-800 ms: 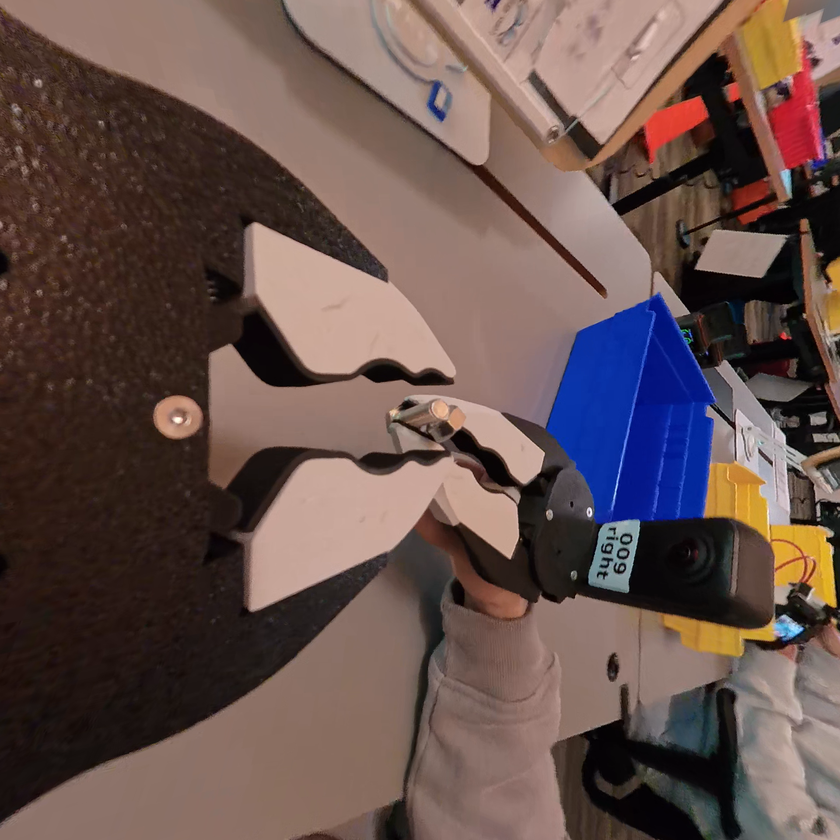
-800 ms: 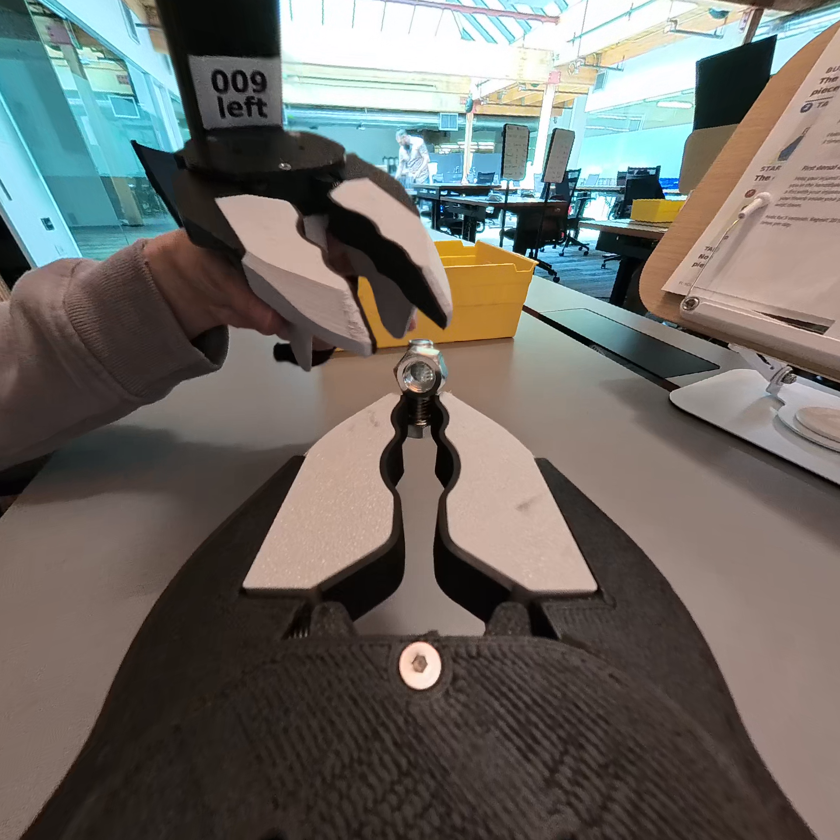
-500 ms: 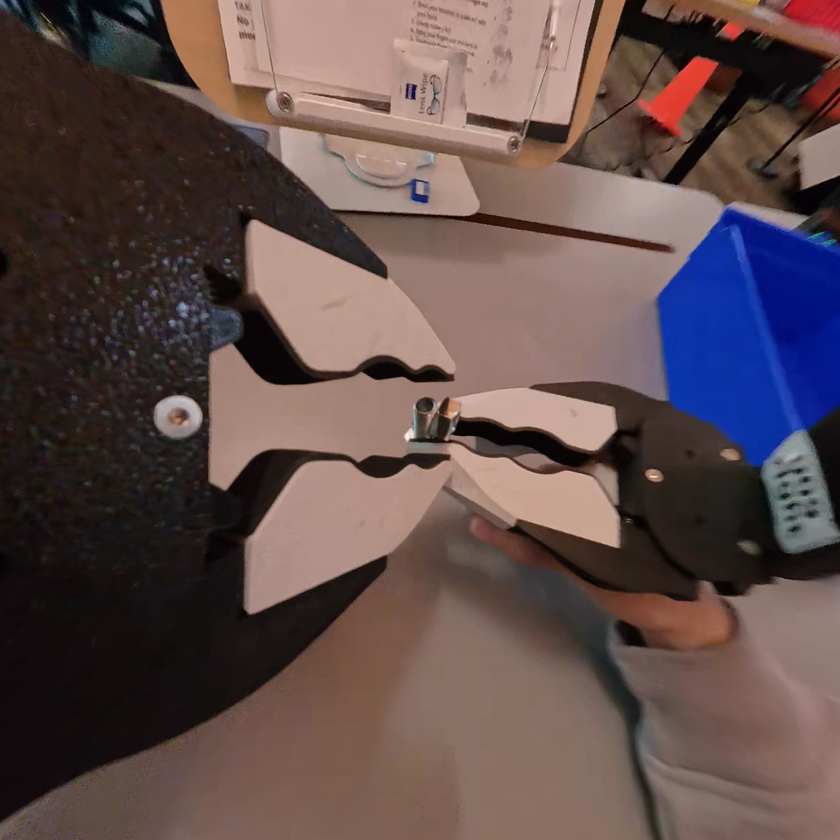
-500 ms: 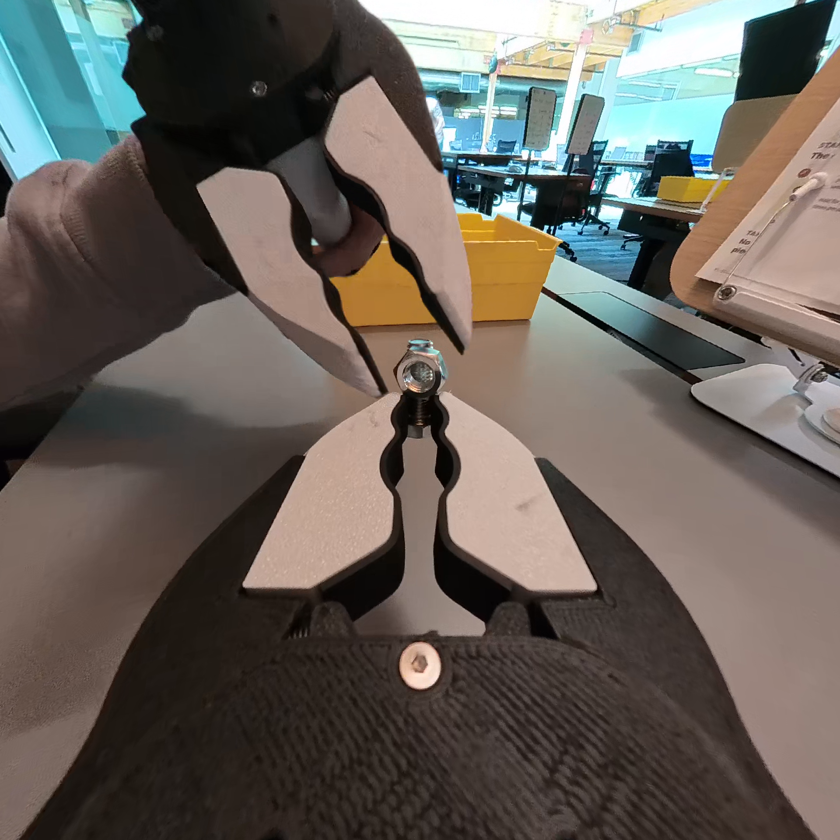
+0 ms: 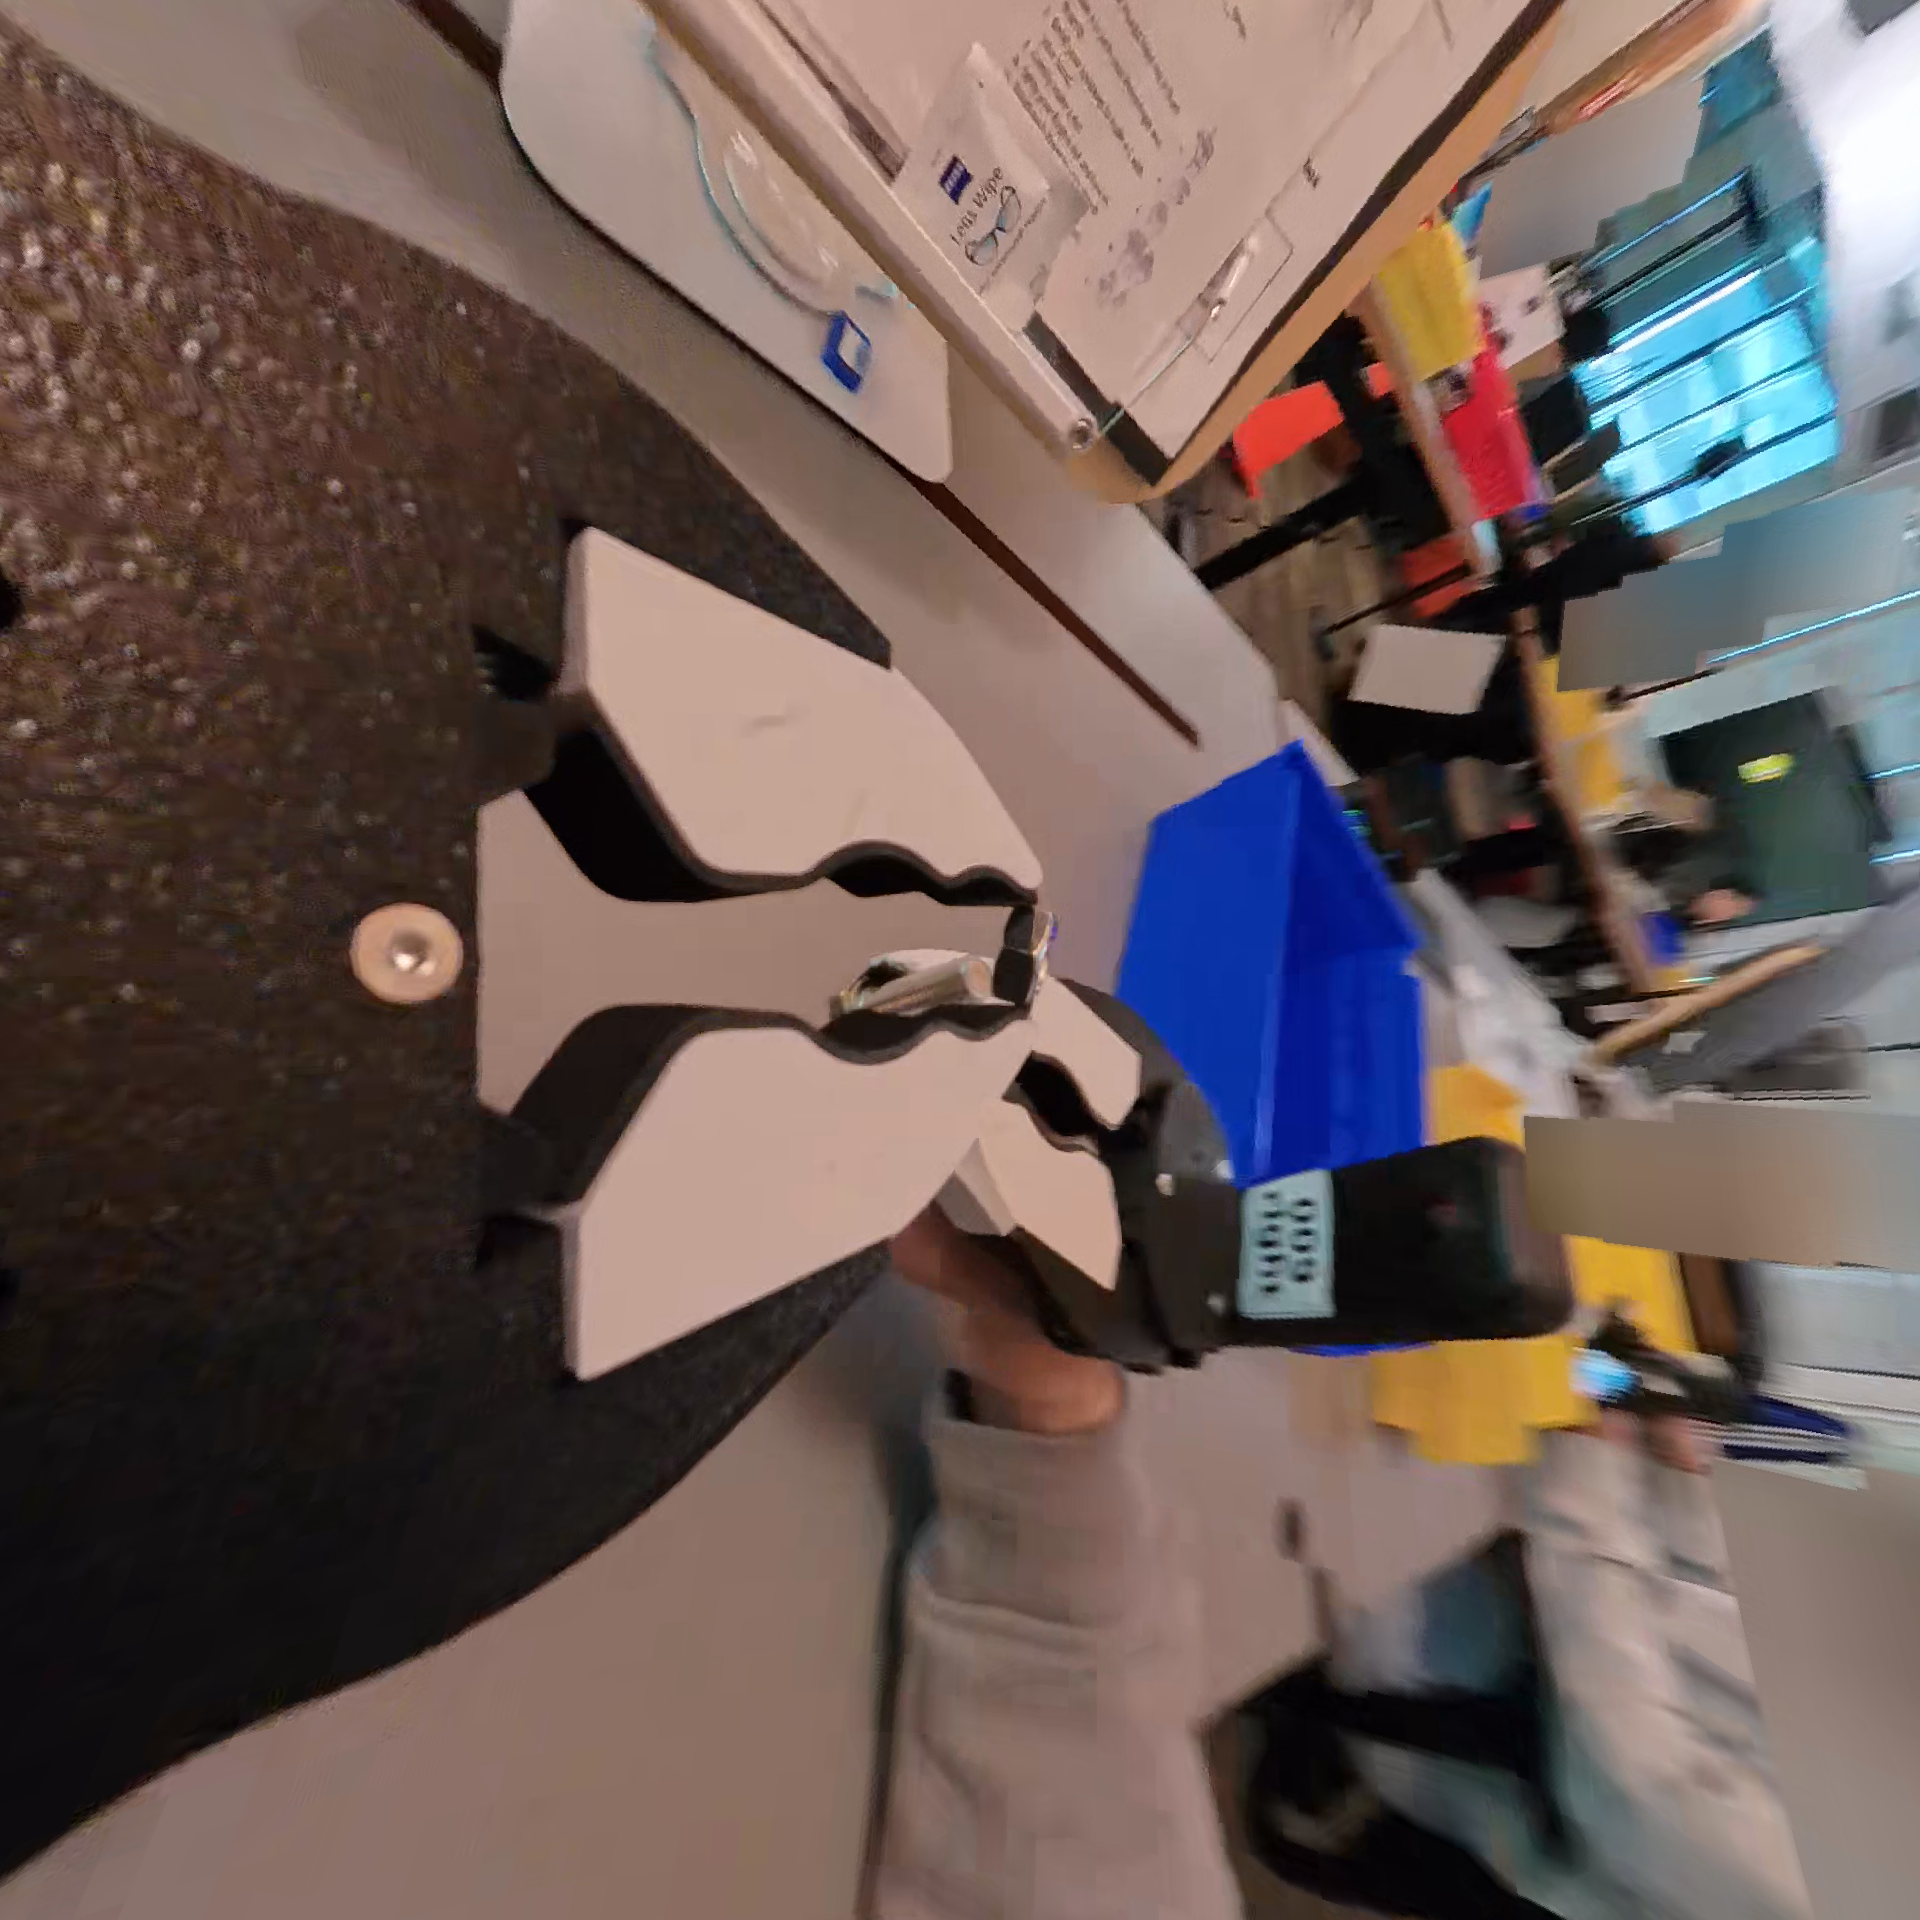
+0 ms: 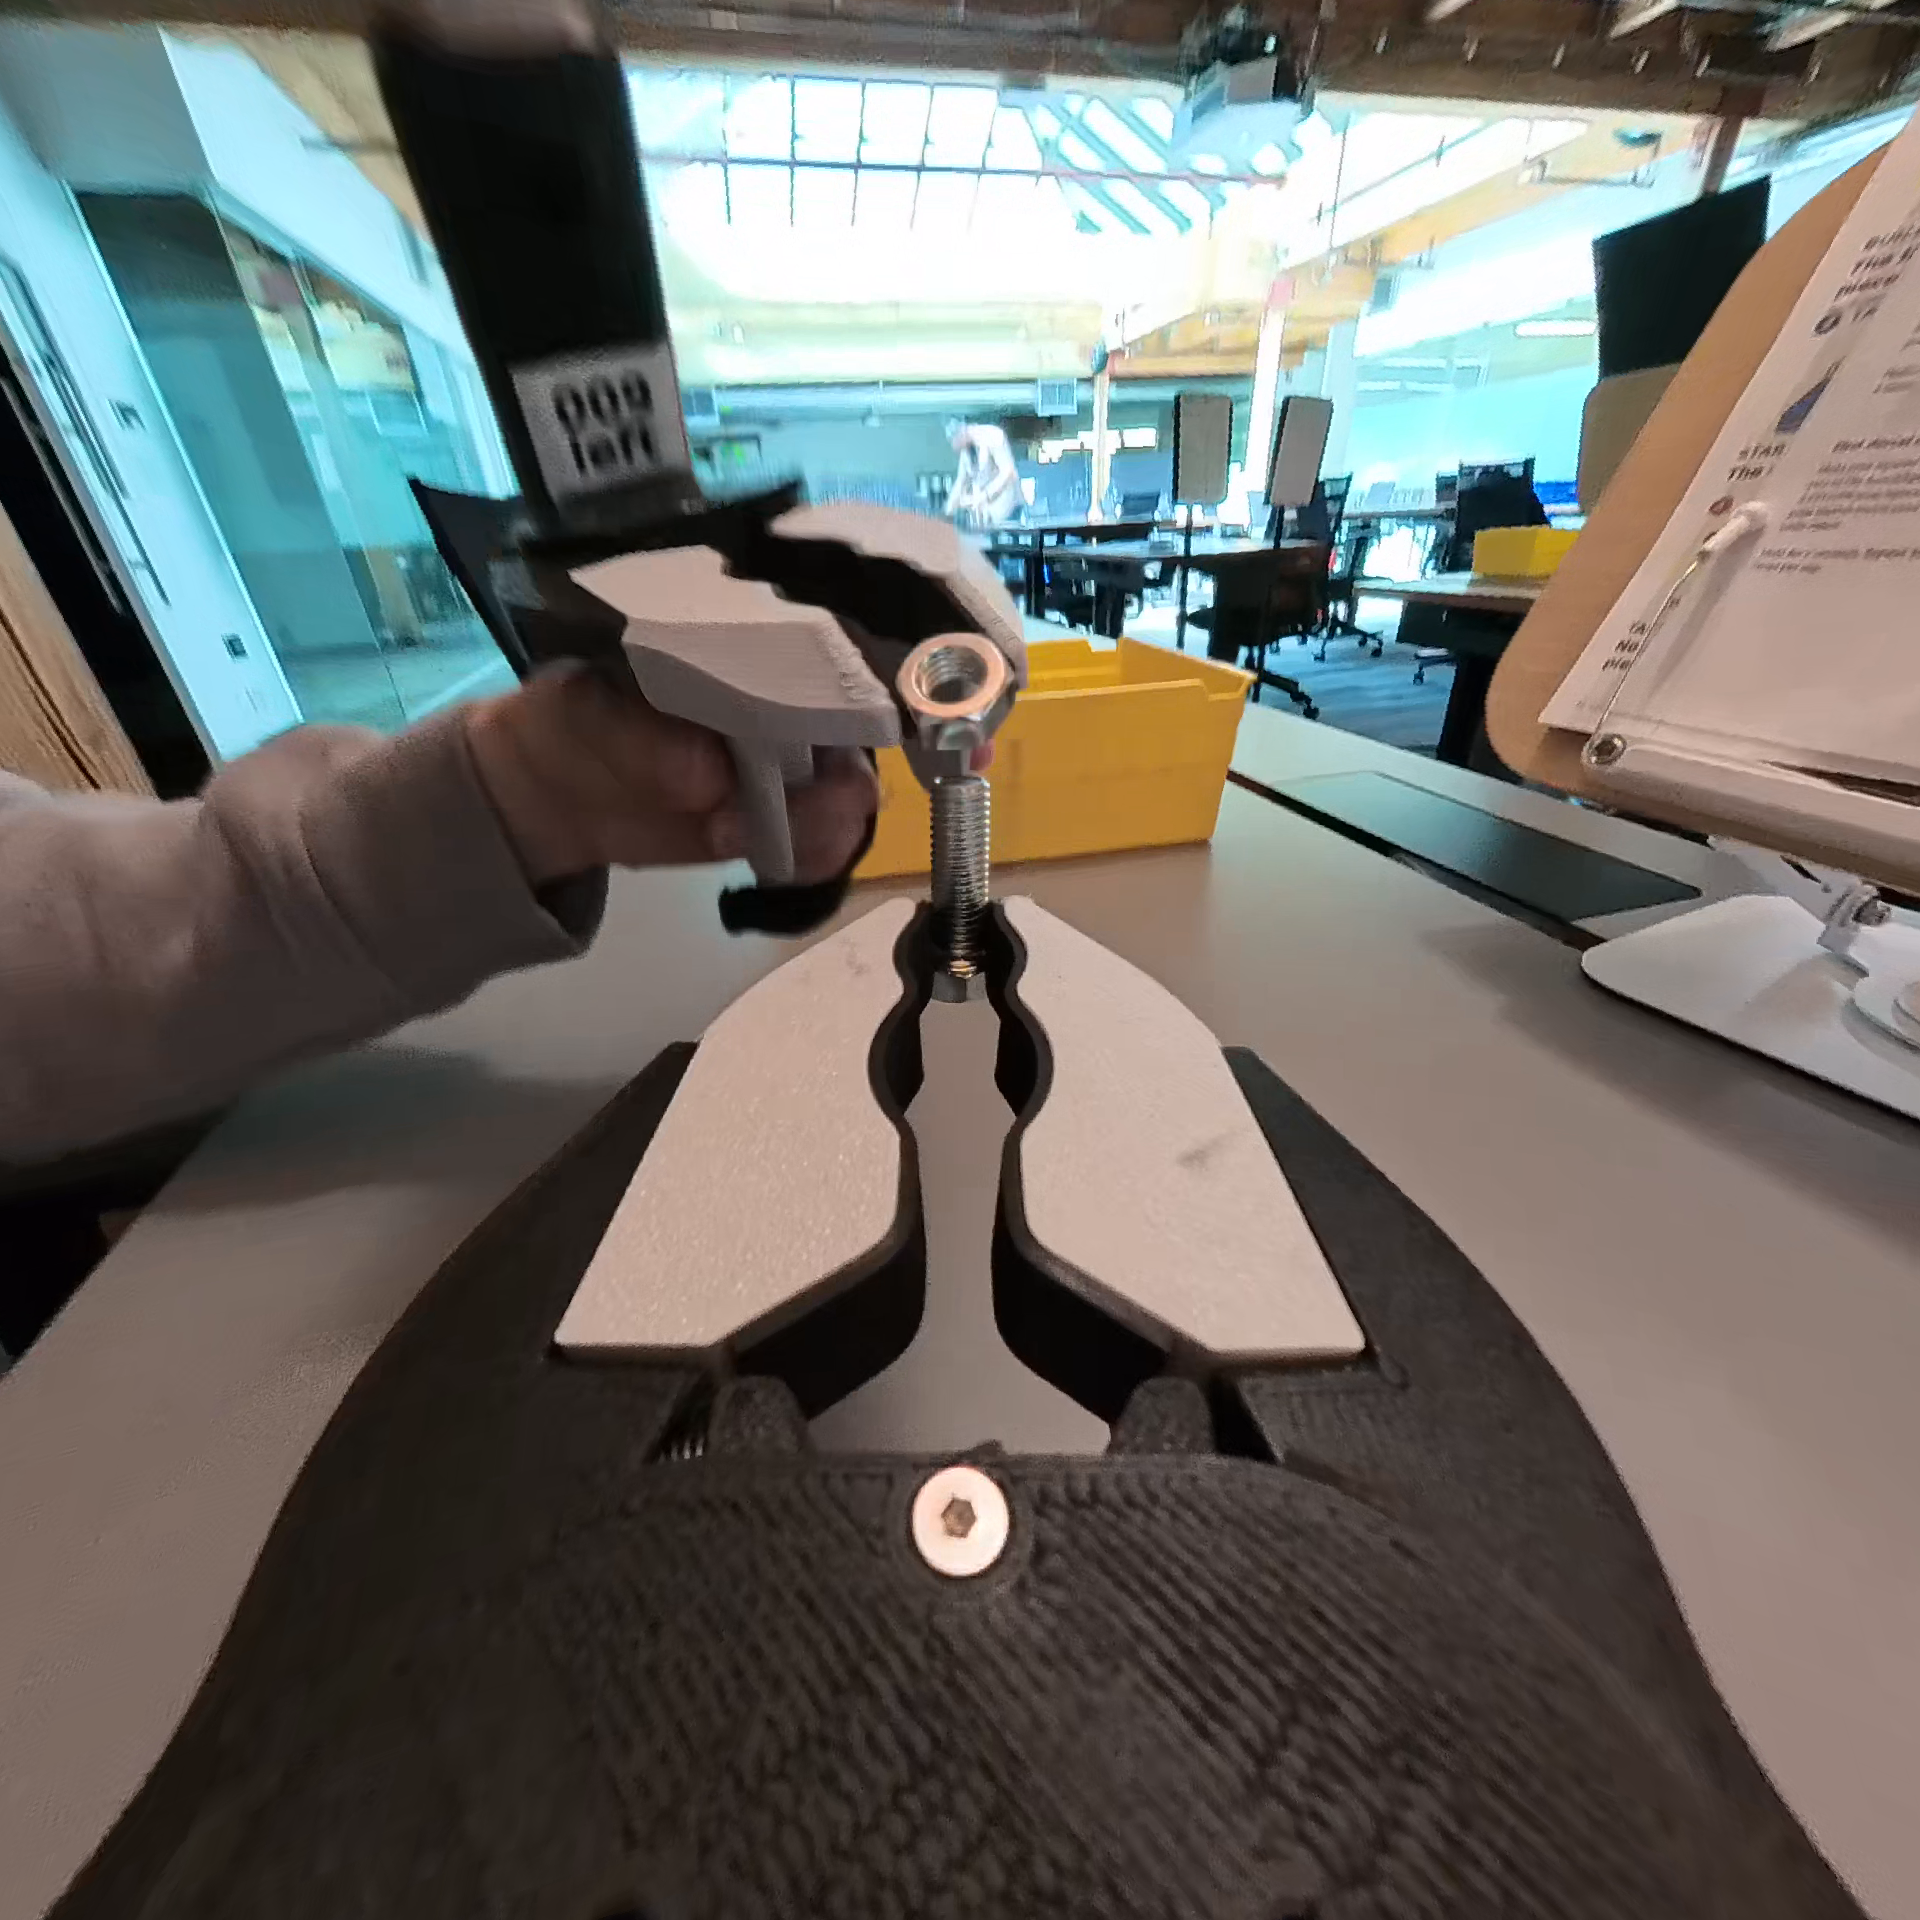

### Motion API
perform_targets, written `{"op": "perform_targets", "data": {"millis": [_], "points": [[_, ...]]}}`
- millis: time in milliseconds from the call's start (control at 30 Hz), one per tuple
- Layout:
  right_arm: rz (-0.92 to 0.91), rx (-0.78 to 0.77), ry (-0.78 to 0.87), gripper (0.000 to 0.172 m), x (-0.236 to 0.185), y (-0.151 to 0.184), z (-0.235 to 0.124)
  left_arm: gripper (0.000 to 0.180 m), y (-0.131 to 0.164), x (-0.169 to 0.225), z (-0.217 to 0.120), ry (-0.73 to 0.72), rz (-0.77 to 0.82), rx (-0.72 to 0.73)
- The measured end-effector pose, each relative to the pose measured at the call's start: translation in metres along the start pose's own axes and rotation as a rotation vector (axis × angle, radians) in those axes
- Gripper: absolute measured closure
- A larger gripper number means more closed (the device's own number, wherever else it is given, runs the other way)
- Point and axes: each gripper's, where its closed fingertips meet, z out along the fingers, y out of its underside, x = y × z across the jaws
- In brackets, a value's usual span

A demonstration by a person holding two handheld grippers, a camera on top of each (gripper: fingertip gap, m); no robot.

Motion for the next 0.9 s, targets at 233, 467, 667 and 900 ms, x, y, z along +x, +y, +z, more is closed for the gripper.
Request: {"op": "perform_targets", "data": {"millis": [233,467,667,900], "points": [[0.007,0.045,-0.012,0.163,-0.002,-0.007,-0.002,0.164,-0.010,0.002,-0.003,0.063,-0.257,0.335],[0.002,0.036,-0.011,0.163,-0.001,-0.006,-0.002,0.164,-0.002,0.006,0.005,0.120,-0.337,0.375],[0.002,0.027,-0.008,0.163,-0.001,-0.005,-0.002,0.164,0.003,0.007,0.007,0.170,-0.419,0.404],[-0.003,-0.002,-0.002,0.163,0.000,0.000,0.000,0.164,0.008,0.006,0.006,0.182,-0.455,0.396]]}}
